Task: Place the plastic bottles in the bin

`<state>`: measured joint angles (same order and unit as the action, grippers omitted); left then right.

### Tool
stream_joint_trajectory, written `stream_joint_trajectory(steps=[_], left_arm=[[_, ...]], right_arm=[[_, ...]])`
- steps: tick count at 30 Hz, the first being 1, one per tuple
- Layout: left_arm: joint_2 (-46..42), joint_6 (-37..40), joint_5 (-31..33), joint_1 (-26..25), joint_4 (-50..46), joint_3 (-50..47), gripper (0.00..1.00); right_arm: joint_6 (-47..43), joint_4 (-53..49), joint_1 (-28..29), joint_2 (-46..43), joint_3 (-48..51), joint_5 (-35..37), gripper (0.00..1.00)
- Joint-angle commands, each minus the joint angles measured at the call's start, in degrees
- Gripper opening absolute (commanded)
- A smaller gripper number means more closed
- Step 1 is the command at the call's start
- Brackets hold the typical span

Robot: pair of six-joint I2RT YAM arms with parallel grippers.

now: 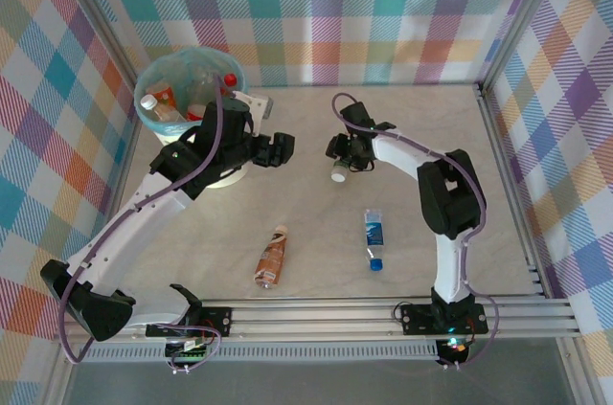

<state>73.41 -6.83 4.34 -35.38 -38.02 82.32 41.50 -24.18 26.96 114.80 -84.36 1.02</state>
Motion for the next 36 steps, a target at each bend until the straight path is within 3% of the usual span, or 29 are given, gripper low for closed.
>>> stream_joint_trajectory(steps=[1,15,27,36], left_arm=[[-0.2,-3.8,0.9,-0.5,-2.0,1.4,0.87],[2.7,-15.3,-2.4,-0.4,-5.2,4.7,0.86],[3.4,-21.3,-4.9,-0.5,-3.1,6.8,0.86],[8.7,-22.9,-17.9,-0.5,-2.3,12.3,0.86]], right_arm=[[-1.5,1.3,0.0,-3.0,1.7,-3.1,0.55],[-3.1,8.3,0.0,-12.2,12.8,-12.1,0.54],[-7.9,19.3,0.1,-28.0,25.0,-21.3,0.51],[-10.2,29.7,0.2,-44.5,35.5,-27.2,0.51]])
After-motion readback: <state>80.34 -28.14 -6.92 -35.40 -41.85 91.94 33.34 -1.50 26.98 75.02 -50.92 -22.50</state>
